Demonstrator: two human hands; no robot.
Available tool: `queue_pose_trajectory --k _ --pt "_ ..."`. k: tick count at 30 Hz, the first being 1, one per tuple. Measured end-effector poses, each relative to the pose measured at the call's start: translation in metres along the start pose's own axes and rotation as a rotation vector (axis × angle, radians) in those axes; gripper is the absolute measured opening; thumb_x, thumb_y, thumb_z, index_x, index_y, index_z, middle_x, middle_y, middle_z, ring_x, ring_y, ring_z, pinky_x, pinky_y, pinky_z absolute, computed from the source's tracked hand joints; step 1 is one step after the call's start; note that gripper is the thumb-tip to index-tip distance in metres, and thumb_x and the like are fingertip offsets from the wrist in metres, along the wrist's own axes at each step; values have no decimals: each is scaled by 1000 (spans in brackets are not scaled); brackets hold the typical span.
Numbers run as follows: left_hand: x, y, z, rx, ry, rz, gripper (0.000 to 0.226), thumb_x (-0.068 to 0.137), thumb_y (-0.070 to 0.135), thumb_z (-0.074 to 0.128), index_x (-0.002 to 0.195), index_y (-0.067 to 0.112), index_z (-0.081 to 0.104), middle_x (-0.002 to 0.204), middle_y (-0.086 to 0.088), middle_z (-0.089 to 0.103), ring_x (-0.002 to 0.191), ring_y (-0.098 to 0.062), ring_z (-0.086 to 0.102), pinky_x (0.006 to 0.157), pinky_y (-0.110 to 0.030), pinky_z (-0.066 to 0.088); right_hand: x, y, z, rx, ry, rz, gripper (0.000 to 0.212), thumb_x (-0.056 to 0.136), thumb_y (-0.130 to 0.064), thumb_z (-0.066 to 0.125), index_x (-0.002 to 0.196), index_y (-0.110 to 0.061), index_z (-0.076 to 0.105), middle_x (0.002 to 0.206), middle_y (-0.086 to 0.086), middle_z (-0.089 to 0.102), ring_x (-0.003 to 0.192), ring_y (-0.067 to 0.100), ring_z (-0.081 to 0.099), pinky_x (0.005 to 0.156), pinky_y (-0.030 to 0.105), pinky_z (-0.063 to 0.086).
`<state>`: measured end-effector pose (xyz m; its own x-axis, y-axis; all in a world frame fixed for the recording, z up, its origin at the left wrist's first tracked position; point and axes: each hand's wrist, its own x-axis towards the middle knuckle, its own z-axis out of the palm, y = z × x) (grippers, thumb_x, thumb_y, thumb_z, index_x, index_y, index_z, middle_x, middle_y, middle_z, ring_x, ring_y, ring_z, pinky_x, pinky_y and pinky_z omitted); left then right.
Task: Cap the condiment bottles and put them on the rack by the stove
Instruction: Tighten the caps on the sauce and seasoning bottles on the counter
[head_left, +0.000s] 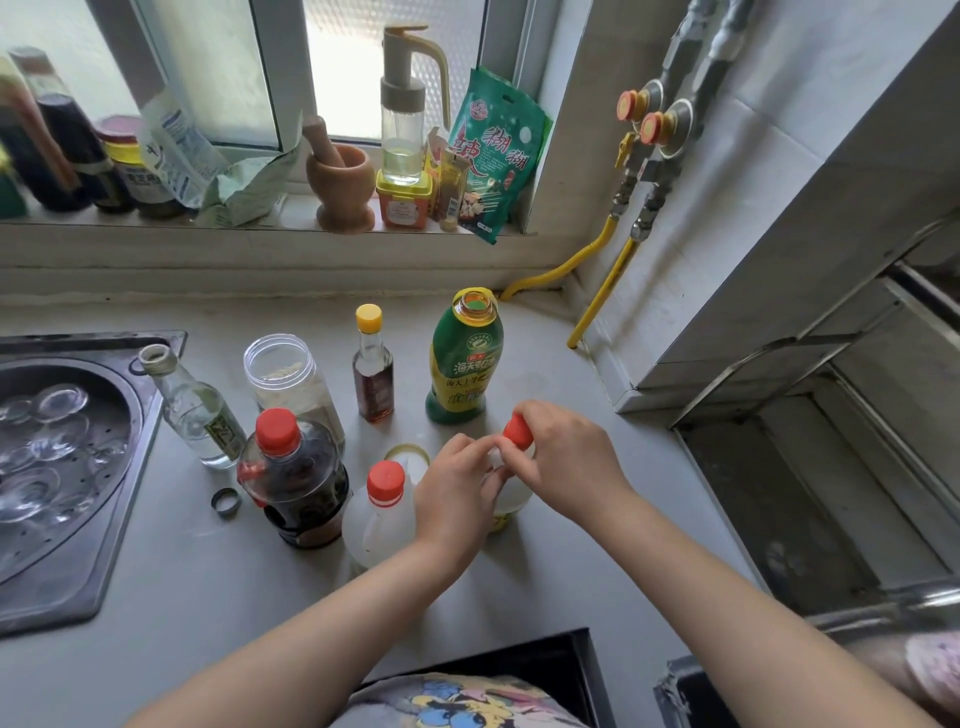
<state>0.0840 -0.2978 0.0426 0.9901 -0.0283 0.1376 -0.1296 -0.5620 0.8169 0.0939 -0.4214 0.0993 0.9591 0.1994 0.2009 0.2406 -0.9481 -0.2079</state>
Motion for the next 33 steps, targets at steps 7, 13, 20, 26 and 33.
queue_pose_trajectory --k 7,13,20,26,33 --pt "5 17 16 -122 4 -37 22 80 29 70 101 22 71 83 1 52 77 -16 53 70 -42 51 -2 23 -3 88 -14 83 26 87 -42 58 85 -16 52 79 -4 49 72 16 44 62 26 31" --pt "12 32 43 -134 -121 2 27 82 21 67 109 18 67 86 3 51 85 -19 56 77 -41 53 -7 52 -12 79 -30 144 22 87 -38 59 88 -17 55 85 0 57 80 21 53 66 28 38" --pt "1 32 53 -179 -150 53 41 88 3 56 127 14 56 109 -5 55 100 -19 56 94 -32 48 -8 64 -14 88 -27 173 23 90 -38 55 94 -15 54 88 -1 52 85 19 51 66 27 34" --pt "-22 17 28 -66 -112 191 23 87 17 62 109 15 66 110 0 58 103 -10 55 88 -23 47 -5 62 -24 -156 -118 207 35 90 -52 46 94 -18 52 90 2 56 86 23 55 62 30 37" --pt "-58 -5 -40 171 300 542 9 86 20 64 94 18 64 87 4 53 74 -15 54 64 -25 48 10 14 -31 -39 66 -82 42 83 -52 57 101 -15 66 95 5 59 90 25 57 73 37 46"
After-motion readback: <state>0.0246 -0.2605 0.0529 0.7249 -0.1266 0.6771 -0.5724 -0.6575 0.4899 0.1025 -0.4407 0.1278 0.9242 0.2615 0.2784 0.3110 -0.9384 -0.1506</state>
